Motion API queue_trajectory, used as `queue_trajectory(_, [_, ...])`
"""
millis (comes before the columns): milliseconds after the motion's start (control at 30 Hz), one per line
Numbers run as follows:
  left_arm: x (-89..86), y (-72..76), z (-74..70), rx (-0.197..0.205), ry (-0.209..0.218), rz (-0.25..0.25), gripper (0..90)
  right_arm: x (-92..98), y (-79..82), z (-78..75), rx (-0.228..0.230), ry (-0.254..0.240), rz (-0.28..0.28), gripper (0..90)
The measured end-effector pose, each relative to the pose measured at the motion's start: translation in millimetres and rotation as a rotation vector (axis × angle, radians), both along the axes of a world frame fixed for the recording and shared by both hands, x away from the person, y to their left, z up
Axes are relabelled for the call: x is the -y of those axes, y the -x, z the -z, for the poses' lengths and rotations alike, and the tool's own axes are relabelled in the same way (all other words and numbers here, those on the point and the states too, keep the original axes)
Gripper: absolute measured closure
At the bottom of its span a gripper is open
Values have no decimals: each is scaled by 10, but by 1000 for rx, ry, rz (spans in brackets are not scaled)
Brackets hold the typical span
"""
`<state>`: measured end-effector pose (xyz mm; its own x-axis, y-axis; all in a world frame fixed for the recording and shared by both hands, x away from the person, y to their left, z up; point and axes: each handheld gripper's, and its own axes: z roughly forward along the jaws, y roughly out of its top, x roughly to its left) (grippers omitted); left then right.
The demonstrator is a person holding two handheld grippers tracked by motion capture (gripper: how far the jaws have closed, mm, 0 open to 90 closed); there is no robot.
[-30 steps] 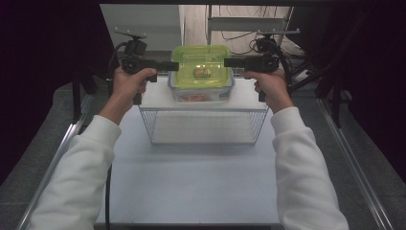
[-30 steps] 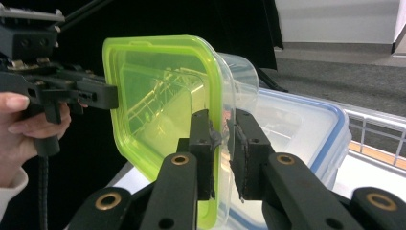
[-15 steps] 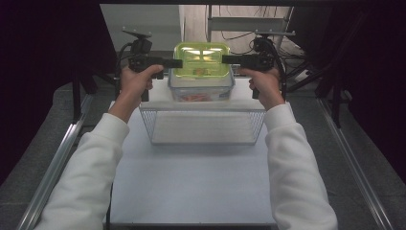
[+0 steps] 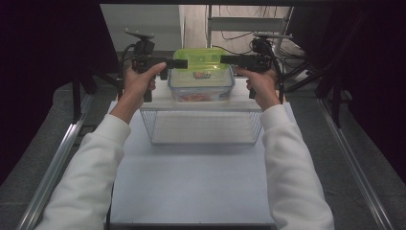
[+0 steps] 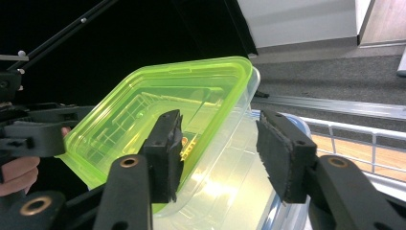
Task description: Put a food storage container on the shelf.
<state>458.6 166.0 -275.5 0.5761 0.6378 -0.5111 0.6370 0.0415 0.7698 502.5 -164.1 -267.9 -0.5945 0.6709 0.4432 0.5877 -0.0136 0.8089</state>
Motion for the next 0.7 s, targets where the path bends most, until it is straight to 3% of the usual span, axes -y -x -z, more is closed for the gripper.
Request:
queue_trajectory(67, [-5,9,-5,2,-3,-1,153,31,13,-13,2,-17,7,469])
queue_trajectory(367, [-31,102,-54,30,-2,4,149,80,108,-94,11,-34,-28,435])
queue_trajectory(533, [-120,210,-81,45,27,12,151,147,214,-160,19,-31,-49,412])
queue_trajectory(700, [-201,334,-82,64,19,12,154,238,333,-180,26,-34,-71,385])
